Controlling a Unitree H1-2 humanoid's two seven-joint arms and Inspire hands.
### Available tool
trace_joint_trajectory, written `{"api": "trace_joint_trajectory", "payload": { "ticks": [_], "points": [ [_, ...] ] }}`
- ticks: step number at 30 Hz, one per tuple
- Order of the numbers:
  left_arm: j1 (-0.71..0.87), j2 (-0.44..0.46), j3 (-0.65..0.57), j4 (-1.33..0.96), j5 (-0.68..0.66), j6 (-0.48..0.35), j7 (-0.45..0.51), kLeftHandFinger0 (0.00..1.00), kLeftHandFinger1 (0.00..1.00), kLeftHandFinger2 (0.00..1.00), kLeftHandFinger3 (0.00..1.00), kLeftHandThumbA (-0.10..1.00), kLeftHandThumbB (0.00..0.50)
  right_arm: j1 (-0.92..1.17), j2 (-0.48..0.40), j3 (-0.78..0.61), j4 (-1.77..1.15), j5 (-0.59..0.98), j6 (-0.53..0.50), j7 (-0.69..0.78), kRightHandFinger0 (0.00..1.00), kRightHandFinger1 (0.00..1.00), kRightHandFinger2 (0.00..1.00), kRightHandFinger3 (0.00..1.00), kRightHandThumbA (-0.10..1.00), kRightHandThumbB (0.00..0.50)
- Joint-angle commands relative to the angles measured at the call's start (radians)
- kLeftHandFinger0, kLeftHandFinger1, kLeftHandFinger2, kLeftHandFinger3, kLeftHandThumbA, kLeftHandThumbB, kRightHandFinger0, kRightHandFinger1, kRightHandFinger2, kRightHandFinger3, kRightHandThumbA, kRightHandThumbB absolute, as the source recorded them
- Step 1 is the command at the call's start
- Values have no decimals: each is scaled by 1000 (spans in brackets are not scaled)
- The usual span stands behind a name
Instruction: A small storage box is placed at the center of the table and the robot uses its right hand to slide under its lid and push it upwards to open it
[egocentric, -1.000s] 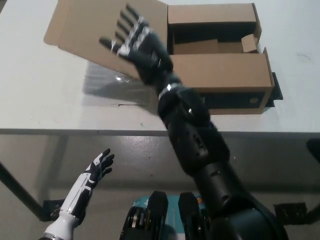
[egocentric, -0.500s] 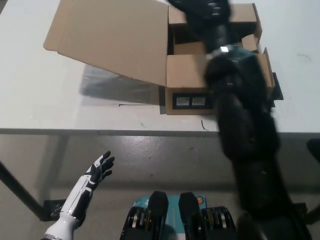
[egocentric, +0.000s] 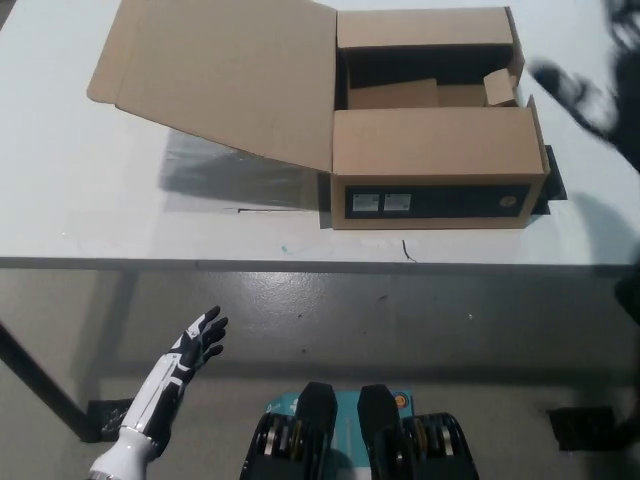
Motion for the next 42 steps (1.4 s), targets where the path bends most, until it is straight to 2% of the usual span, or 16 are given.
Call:
{"api": "trace_joint_trajectory", "payload": {
  "ticks": [1,7,8,9,10,11,14,15,18,19,21,25,27,29,39,42],
  "points": [
    [11,7,15,-38,-34,-47,-16,1000,1000,1000,1000,1000,300,281,-94,-78,-314,-88,-106,37,1000,1000,1000,1000,1000,350],
    [4,5,17,-33,-36,-50,-20,1000,1000,1000,1000,1000,301,374,-98,-56,-301,-84,-133,27,1000,1000,1000,1000,1000,337],
    [15,3,15,-36,-34,-52,-20,1000,1000,1000,1000,1000,281,428,-84,-40,-269,-87,-168,42,1000,1000,1000,1000,1000,311],
    [32,1,13,-39,-31,-57,-21,1000,1000,1000,1000,1000,279,516,-59,-13,-213,-99,-225,65,1000,1000,1000,1000,1000,321],
    [32,0,14,-38,-33,-58,-20,1000,1000,1000,1000,1000,279,527,-56,-8,-203,-107,-231,64,1000,1000,1000,1000,1000,323],
    [45,1,16,-52,-33,-45,-19,1000,1000,1000,1000,1000,286,562,-36,14,-167,-125,-245,61,1000,1000,1000,1000,1000,351],
    [44,2,17,-53,-35,-40,-20,1000,1000,1000,1000,1000,288,568,-35,26,-147,-128,-261,56,1000,1000,1000,1000,1000,352],
    [41,3,17,-51,-33,-42,-20,1000,1000,1000,1000,1000,285,569,-24,34,-99,-153,-279,50,1000,1000,1000,1000,1000,380],
    [33,6,17,-46,-25,-45,-18,1000,1000,1000,1000,1000,286,567,-7,52,16,-192,-342,46,1000,1000,1000,1000,1000,367],
    [32,5,18,-41,-33,-50,-20,1000,1000,1000,1000,1000,286,568,-3,62,81,-189,-354,53,1000,1000,1000,1000,1000,322],
    [30,2,19,-40,-38,-49,-21,1000,1000,1000,1000,1000,288,566,2,72,156,-192,-381,56,1000,1000,1000,1000,1000,286],
    [28,3,20,-38,-40,-51,-20,1000,1000,1000,1000,1000,288,563,1,79,183,-200,-402,49,1000,1000,1000,1000,1000,284],
    [29,4,20,-45,-46,-44,-24,1000,1000,1000,1000,1000,293,540,5,104,319,-184,-417,77,1000,1000,1000,1000,1000,205],
    [29,6,19,-48,-41,-42,-23,1000,1000,1000,1000,1000,294,529,8,111,370,-183,-437,80,1000,1000,1000,1000,1000,170],
    [9,11,27,-43,-37,-42,-15,1000,1000,1000,1000,1000,286,494,-5,130,467,-239,-409,60,1000,1000,1000,1000,1000,176],
    [4,9,28,-36,-41,-48,-17,1000,1000,1000,1000,1000,272,491,-10,130,481,-238,-413,63,1000,1000,1000,1000,1000,149]
  ]
}}
